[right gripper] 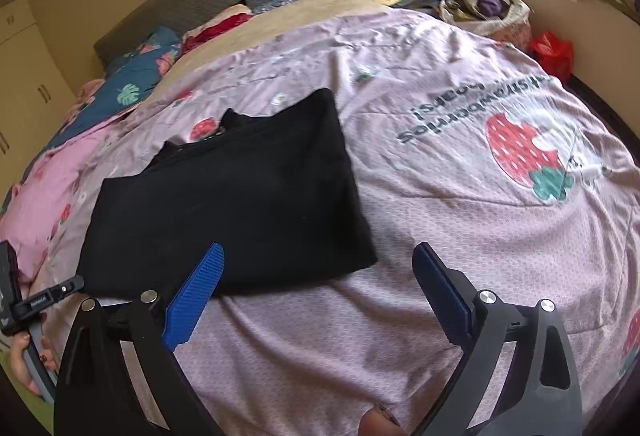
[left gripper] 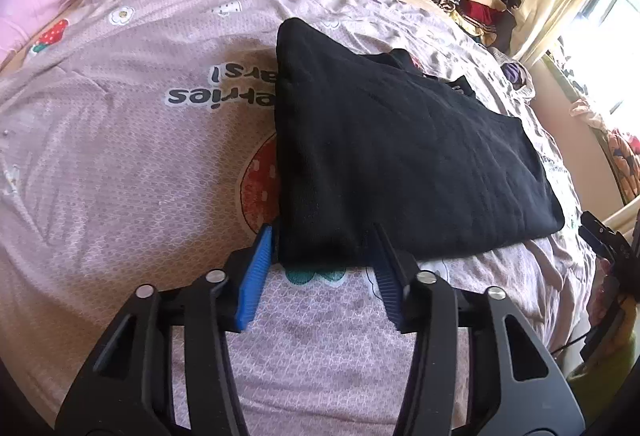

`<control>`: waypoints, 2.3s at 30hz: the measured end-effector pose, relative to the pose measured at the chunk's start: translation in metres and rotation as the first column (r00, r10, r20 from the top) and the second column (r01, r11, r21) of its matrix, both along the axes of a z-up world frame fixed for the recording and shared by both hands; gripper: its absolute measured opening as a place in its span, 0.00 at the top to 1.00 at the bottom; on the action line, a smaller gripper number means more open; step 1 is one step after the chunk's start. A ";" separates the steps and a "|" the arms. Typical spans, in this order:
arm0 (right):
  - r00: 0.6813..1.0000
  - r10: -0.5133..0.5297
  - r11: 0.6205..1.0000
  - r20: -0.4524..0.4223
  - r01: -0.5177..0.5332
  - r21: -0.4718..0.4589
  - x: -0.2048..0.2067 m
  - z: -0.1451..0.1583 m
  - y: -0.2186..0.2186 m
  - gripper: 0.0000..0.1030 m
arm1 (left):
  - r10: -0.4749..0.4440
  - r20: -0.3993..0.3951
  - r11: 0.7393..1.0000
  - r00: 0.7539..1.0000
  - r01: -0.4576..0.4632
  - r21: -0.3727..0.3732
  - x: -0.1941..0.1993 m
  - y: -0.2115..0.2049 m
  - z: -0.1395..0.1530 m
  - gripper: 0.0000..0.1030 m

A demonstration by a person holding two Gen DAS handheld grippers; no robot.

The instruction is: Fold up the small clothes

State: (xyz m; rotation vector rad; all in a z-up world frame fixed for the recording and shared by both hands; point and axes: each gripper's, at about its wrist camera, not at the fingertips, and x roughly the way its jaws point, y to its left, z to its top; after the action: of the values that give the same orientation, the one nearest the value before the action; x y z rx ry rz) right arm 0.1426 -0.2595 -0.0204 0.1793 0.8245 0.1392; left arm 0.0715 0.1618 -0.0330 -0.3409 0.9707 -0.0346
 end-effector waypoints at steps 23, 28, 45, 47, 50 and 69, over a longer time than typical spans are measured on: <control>0.975 0.218 0.974 0.038 -0.215 -0.077 -0.015 0.014 0.098 0.05 | 0.065 0.035 0.994 0.997 -0.067 0.085 -0.013 0.021 0.013 0.10; 0.962 0.269 0.959 0.045 -0.264 -0.103 -0.018 0.014 0.124 0.05 | 0.084 0.031 0.992 0.996 -0.087 0.097 -0.014 0.030 0.011 0.09; 0.892 0.452 0.862 0.027 -0.429 -0.269 -0.025 -0.007 0.228 0.04 | 0.157 0.023 0.984 0.987 -0.159 0.081 -0.003 0.065 0.002 0.09; 0.882 0.472 0.845 0.019 -0.446 -0.294 -0.026 -0.011 0.238 0.04 | 0.164 0.027 0.983 0.986 -0.166 0.075 0.001 0.068 0.002 0.09; 0.872 0.489 0.828 0.008 -0.461 -0.319 -0.026 -0.017 0.250 0.04 | 0.170 0.031 0.983 0.985 -0.171 0.071 0.007 0.072 0.004 0.09; 0.831 0.553 0.724 -0.056 -0.513 -0.461 -0.028 -0.060 0.293 0.04 | 0.104 0.025 0.993 0.994 -0.105 0.054 0.054 0.050 0.002 0.09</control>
State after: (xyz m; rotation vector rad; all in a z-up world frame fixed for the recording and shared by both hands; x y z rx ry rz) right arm 0.1148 0.0334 -0.0804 -0.5266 0.7825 0.4903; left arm 0.1260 0.2123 -0.0307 -0.3399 0.9291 0.0834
